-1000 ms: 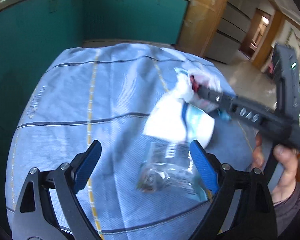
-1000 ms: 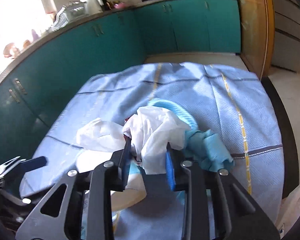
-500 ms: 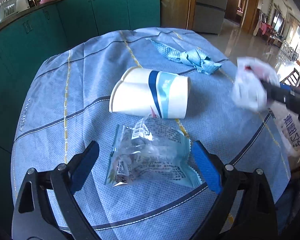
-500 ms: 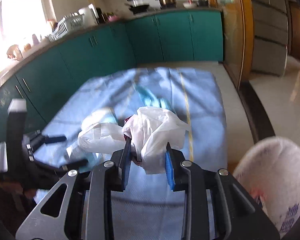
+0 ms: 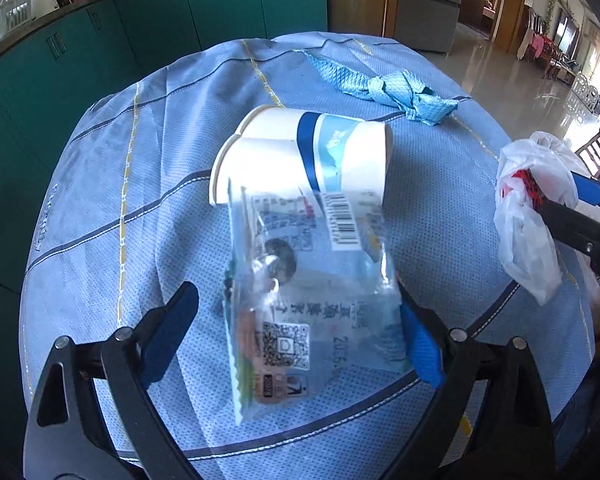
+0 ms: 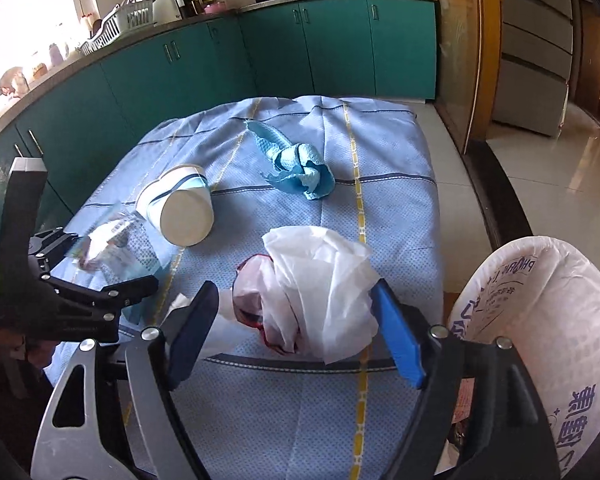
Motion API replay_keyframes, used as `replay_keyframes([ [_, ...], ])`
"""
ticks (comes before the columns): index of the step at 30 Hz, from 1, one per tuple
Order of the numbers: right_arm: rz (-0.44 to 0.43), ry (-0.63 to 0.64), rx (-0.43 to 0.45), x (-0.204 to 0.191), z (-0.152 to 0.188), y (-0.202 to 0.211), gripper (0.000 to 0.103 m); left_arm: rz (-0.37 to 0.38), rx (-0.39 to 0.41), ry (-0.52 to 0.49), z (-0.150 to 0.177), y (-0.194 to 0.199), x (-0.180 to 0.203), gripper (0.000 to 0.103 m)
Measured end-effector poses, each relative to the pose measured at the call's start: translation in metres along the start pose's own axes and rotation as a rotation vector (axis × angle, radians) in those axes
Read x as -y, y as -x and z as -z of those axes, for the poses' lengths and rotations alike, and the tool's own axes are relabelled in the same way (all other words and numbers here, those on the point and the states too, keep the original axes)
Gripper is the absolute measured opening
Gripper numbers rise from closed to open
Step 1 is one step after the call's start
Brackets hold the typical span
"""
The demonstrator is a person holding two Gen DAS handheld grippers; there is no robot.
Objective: Collect trash
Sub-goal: 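Lift the white bag with the right tool while the left tool grasps the clear snack packet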
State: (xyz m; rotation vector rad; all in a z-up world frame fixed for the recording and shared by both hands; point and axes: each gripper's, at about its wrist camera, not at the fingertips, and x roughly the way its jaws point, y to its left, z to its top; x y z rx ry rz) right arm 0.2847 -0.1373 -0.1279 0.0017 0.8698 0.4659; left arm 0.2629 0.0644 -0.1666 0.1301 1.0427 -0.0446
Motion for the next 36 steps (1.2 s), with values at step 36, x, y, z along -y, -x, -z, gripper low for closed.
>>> replay_keyframes([
  [36, 0.055, 0.061, -0.033, -0.015, 0.01, -0.022, 0.048, -0.008, 0.044, -0.001, -0.002, 0.011, 0.001, 0.094],
])
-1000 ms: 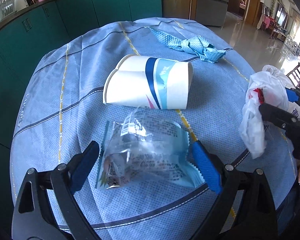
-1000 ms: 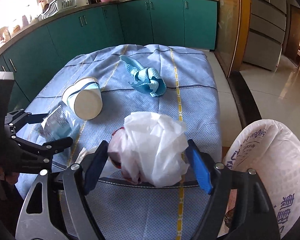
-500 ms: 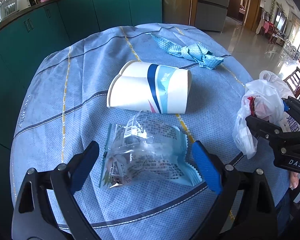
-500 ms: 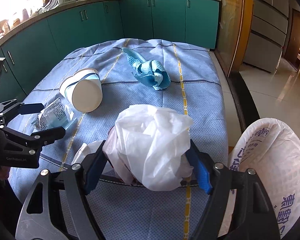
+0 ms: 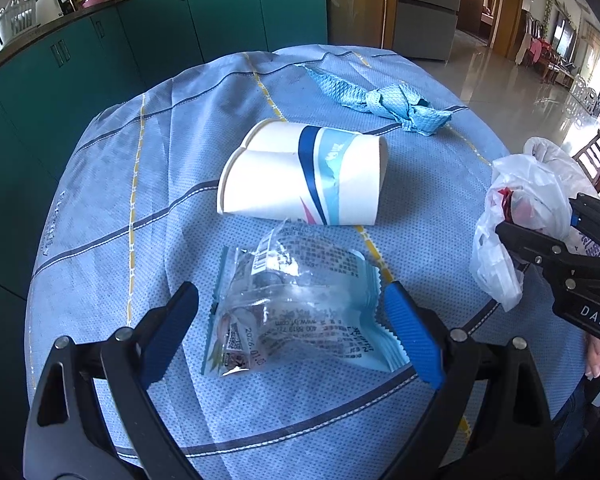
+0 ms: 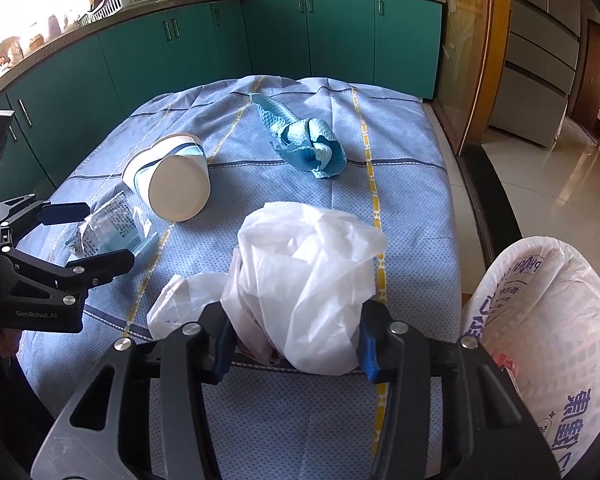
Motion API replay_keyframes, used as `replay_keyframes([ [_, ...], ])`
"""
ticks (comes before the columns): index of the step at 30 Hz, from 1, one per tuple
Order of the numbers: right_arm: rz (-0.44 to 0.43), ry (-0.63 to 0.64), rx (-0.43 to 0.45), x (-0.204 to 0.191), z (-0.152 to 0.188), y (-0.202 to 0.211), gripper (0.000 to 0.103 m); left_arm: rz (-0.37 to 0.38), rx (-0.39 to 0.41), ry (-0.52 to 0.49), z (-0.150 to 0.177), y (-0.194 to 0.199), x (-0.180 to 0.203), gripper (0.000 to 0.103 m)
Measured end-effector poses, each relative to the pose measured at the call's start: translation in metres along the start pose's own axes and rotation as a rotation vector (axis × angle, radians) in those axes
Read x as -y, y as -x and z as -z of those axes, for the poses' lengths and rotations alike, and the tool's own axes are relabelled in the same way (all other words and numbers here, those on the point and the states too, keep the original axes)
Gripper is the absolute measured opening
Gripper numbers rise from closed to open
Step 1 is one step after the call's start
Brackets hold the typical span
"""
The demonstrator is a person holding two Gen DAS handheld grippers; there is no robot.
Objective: Collect trash
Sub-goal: 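Lift the white bag with the right tool while the left tool grasps the clear snack packet, then lift the clear snack packet with the left tool while the right tool holds the white bag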
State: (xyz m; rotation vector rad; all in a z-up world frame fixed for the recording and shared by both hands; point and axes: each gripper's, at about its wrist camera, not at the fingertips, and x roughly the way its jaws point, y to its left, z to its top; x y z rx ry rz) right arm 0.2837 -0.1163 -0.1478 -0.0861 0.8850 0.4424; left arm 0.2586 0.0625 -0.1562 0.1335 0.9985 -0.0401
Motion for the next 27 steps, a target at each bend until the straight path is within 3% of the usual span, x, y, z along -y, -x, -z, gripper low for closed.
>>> replay_keyframes([
  [2, 0.0, 0.001, 0.0, 0.0, 0.0, 0.0, 0.048, -0.002, 0.01, -0.002, 0.0, 0.001, 0.001, 0.092],
  [6, 0.0, 0.001, 0.0, 0.0, 0.0, 0.0, 0.049, 0.004, 0.011, 0.004, 0.0, 0.003, 0.0, 0.079],
  [9, 0.001, 0.0, 0.0, 0.0, 0.0, 0.0, 0.049, 0.006, 0.014, 0.008, 0.0, 0.003, -0.001, 0.076],
  [10, 0.001, 0.001, 0.0, 0.0, 0.0, 0.0, 0.049, 0.009, 0.018, 0.009, 0.0, 0.004, -0.001, 0.07],
  [27, -0.003, -0.007, 0.031, 0.001, 0.0, 0.003, 0.048, -0.001, 0.097, 0.017, 0.0, 0.025, -0.004, 0.065],
])
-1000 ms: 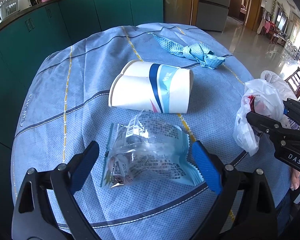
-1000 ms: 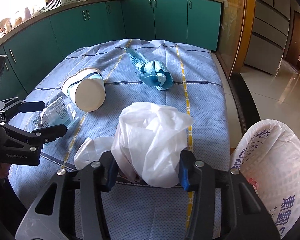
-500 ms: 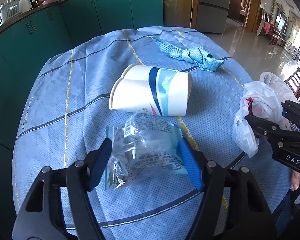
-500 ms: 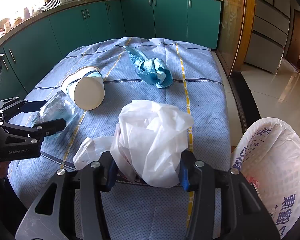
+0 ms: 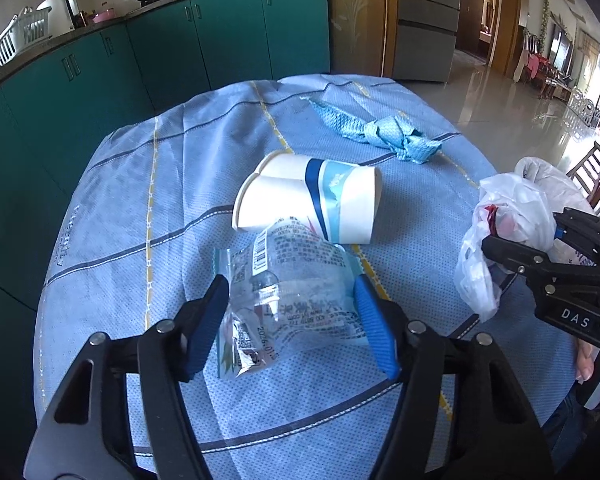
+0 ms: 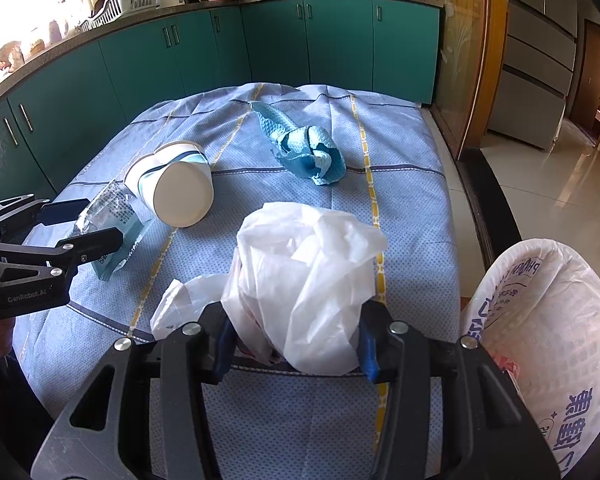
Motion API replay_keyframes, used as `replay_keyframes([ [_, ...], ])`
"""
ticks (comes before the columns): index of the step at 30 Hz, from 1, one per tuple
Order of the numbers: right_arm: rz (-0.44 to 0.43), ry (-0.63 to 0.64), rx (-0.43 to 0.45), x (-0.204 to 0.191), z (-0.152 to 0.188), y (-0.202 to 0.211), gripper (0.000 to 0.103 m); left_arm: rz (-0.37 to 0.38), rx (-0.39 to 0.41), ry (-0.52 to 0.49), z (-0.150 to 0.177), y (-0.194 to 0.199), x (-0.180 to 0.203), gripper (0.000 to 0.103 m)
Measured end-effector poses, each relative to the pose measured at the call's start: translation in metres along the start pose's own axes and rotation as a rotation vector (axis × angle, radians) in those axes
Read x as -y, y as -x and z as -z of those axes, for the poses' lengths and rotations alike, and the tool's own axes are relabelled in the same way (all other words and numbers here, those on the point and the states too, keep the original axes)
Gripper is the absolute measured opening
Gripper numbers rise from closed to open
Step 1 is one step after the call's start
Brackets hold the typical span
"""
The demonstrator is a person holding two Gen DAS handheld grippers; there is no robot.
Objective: Collect trash
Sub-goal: 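Lift the clear snack packet with the left tool while the right tool holds the white bag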
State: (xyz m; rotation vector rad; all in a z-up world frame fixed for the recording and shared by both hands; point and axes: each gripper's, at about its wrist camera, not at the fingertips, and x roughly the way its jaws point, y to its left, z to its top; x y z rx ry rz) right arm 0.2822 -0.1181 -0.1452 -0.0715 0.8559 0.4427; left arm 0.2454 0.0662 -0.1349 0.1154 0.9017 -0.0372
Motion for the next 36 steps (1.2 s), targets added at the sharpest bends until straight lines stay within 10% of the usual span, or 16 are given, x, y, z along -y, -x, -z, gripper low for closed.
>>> replay_keyframes([
  [36, -0.004, -0.036, 0.08, 0.002, -0.005, 0.017, 0.048, -0.035, 0.242, 0.091, -0.003, 0.046, -0.018, 0.065],
])
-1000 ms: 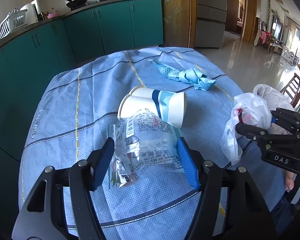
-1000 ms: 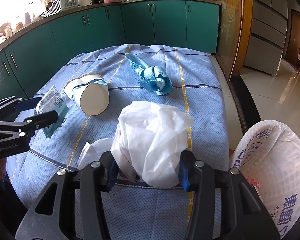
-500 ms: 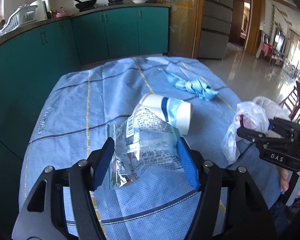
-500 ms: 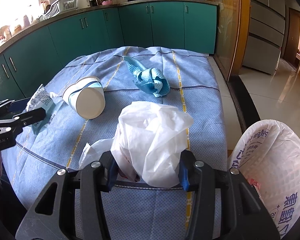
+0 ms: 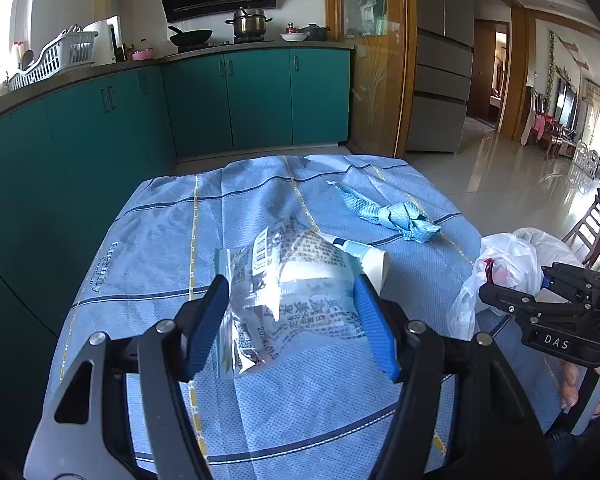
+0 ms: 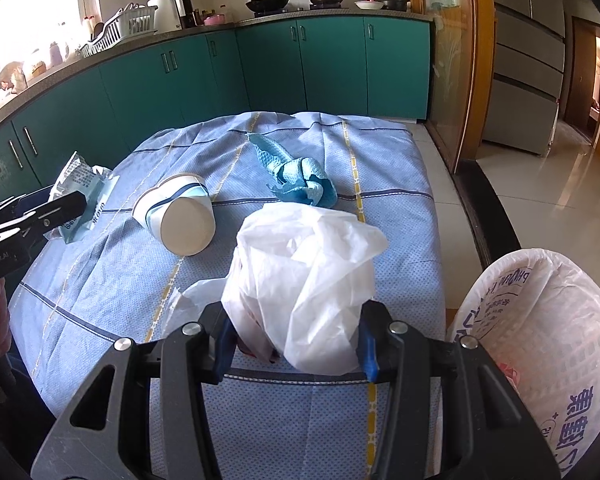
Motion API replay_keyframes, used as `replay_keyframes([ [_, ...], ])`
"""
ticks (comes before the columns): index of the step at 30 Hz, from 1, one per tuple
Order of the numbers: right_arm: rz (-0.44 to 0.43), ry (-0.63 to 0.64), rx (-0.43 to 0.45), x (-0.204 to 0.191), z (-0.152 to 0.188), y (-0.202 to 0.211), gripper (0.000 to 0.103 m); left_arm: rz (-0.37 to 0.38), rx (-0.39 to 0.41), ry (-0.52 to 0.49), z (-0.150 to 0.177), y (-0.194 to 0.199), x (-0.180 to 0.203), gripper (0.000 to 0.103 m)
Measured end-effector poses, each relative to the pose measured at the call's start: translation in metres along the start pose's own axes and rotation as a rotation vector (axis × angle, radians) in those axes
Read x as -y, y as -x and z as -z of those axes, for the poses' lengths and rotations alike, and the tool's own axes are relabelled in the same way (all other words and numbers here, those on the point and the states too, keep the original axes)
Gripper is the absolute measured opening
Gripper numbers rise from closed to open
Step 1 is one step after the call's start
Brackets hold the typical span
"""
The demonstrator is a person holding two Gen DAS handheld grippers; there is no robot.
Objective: Collect trash
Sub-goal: 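Lift the clear snack packet with the left tool while the right tool holds the white bag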
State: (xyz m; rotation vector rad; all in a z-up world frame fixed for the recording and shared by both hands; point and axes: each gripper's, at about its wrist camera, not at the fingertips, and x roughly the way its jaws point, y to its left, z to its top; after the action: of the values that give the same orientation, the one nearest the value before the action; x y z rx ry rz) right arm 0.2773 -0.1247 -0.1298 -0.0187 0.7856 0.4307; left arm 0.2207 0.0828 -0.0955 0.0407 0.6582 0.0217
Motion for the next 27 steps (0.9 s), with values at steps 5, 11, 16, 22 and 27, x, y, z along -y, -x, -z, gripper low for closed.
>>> replay_keyframes([
  [5, 0.0, 0.009, -0.007, -0.003, 0.0021, -0.0016, 0.048, -0.018, 0.017, -0.01, 0.0005, 0.0022, 0.0028, 0.065],
  [11, -0.005, 0.008, -0.004, -0.0039, 0.0025, -0.0022, 0.048, -0.026, 0.044, 0.006, 0.0001, 0.0074, 0.0011, 0.065],
  [16, -0.007, 0.018, -0.009, -0.0068, 0.0032, -0.0037, 0.048, -0.03, 0.045, 0.007, -0.0008, 0.0066, 0.0009, 0.065],
  [22, -0.008, 0.016, -0.007, -0.0065, 0.0037, -0.0028, 0.048, -0.034, 0.051, 0.012, -0.0006, 0.0078, 0.0008, 0.065],
  [27, -0.008, 0.017, 0.0, -0.0066, 0.0036, -0.0011, 0.048, -0.035, 0.059, 0.015, -0.0003, 0.0091, -0.0001, 0.065],
])
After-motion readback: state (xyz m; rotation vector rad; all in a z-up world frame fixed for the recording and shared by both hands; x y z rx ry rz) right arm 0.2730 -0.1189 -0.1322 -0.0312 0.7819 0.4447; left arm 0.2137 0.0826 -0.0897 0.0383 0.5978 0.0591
